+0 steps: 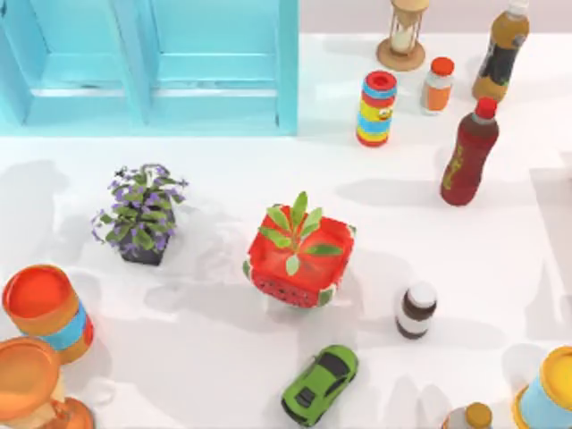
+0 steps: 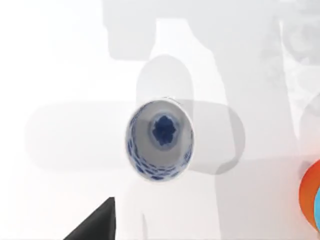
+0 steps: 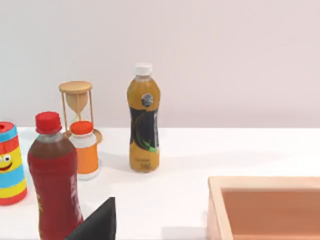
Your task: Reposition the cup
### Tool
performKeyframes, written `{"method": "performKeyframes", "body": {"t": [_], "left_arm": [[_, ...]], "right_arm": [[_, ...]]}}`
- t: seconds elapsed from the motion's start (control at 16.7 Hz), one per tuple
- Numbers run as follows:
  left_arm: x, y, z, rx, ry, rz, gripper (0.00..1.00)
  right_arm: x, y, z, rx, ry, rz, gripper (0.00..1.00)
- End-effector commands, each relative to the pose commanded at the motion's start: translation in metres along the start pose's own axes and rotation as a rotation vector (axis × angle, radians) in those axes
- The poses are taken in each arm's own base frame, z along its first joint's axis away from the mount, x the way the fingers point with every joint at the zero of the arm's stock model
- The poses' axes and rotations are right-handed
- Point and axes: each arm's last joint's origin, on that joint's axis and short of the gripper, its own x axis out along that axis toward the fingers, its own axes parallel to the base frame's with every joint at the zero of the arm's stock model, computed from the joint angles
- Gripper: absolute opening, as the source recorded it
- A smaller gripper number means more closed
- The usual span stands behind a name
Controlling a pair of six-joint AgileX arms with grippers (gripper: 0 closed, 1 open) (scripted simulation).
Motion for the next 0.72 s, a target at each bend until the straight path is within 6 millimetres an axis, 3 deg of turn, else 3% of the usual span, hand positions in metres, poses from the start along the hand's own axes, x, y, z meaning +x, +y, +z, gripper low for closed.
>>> {"method": "performKeyframes", "body": {"t": [0.36,0.72], "left_arm": [[0.032,0.019,0.038,-0.002,0.254,-0.045,1.00],[0.041,0.025,0.046,-0.010,0.320,-0.059,1.00]], "right_arm": [[0.000,0.000,0.000,0.000,0.000,0.000,1.00],[0.000,0.000,0.000,0.000,0.000,0.000,1.00]]}}
